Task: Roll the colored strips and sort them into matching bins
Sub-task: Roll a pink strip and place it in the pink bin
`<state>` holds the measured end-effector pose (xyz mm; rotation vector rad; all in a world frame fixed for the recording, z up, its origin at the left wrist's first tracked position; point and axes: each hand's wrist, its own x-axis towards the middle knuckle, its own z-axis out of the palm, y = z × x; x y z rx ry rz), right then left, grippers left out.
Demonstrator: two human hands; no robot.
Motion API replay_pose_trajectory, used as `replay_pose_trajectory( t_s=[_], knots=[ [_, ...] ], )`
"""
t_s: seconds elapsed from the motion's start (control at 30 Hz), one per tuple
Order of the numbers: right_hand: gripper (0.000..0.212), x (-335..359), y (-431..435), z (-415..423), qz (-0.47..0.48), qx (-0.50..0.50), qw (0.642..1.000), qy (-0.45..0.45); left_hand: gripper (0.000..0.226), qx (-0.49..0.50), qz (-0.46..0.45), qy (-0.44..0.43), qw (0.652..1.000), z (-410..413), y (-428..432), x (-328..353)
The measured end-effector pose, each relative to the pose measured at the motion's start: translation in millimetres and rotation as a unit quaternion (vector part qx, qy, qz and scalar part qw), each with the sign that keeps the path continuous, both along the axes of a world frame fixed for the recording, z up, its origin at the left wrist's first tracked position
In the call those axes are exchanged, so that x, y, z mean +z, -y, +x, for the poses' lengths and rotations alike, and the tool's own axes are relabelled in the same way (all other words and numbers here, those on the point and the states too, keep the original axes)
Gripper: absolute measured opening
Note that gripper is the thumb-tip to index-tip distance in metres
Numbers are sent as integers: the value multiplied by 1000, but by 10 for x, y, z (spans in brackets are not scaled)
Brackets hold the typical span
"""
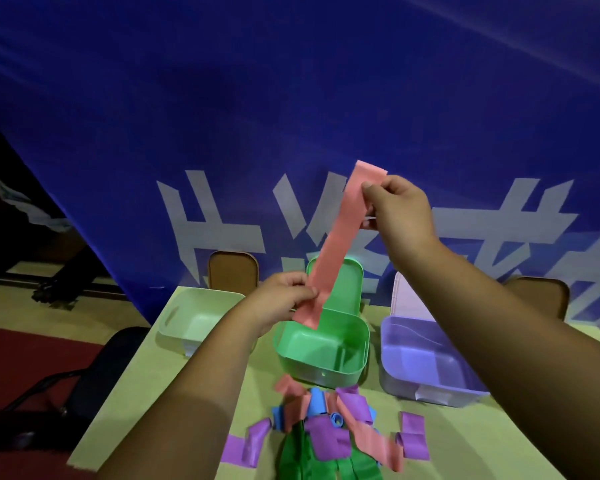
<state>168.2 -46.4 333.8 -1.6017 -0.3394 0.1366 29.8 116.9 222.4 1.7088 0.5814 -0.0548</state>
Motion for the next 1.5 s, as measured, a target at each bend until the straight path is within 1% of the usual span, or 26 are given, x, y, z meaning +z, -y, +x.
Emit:
replay_pose_trajectory(
  t_s=[0.07, 0.13, 0.23, 0.33, 0.4, 0.43, 0.5, 0.53, 0.57, 0.63, 0.67, 0.7, 0.8, 0.87, 0.97, 1.03, 1.13, 1.2, 1.23, 1.33, 1.37, 1.5],
  knots=[
    [14, -73, 53, 23, -14, -14, 1000, -5, 11, 34, 3, 2, 999, 29, 11, 10],
    [10, -144, 94, 21, -42, -14, 999, -2, 12, 64, 25, 11, 998, 73, 25, 84],
    [14, -274, 137, 14, -97, -10, 995, 12, 14, 68, 96, 25, 993, 136, 49, 291],
    [7, -429, 154, 13, -170, 3, 985, 20, 19, 40, 188, 36, 981, 216, 77, 539],
    [10, -496, 161, 37, -264, 43, 964, -13, 24, -15, 268, 15, 963, 256, 88, 706],
    [15, -516, 167, 44, -319, 77, 944, -40, 24, -47, 309, 2, 950, 269, 90, 775],
    [33, -544, 194, 44, -413, 145, 896, -67, 20, -90, 384, -14, 919, 302, 104, 894],
    [42, -555, 208, 30, -433, 167, 884, -63, 17, -104, 412, -13, 905, 316, 125, 950],
    [54, -569, 216, 24, -424, 181, 886, -55, 14, -117, 433, -10, 893, 329, 158, 1005],
    [81, -569, 230, 1, -357, 215, 908, -38, 12, -139, 466, -10, 874, 360, 226, 1090],
    [87, -559, 228, -15, -322, 245, 914, -34, 12, -142, 476, -10, 868, 371, 256, 1126],
    [86, -550, 222, -15, -298, 278, 913, -33, 12, -142, 478, -9, 867, 379, 277, 1152],
    [55, -613, 186, 40, -243, 355, 902, -45, 16, -131, 474, -1, 871, 379, 291, 1194],
    [42, -631, 172, 31, -221, 373, 900, -53, 17, -123, 471, 8, 874, 362, 272, 1221],
    [32, -605, 156, 9, -207, 374, 903, -50, 20, -106, 463, 34, 879, 343, 204, 1252],
    [34, -610, 149, 23, -190, 369, 908, -50, 24, -98, 461, 40, 881, 328, 169, 1270],
    [46, -590, 122, 38, -150, 344, 926, -50, 31, -108, 440, 48, 890, 326, 128, 1279],
    [54, -565, 91, 56, -124, 351, 927, -49, 31, -120, 430, 46, 893, 330, 125, 1299],
    [52, -552, 77, 70, -128, 358, 924, -40, 31, -121, 429, 45, 894, 337, 126, 1311],
    [26, -534, 70, 118, -181, 341, 922, 10, 33, -101, 428, 54, 896, 361, 118, 1350],
    [20, -529, 71, 120, -192, 334, 923, 21, 34, -92, 427, 59, 898, 369, 108, 1359],
    [20, -527, 38, 94, -186, 313, 931, 34, 34, -59, 415, 88, 904, 373, 39, 1400]
  ],
)
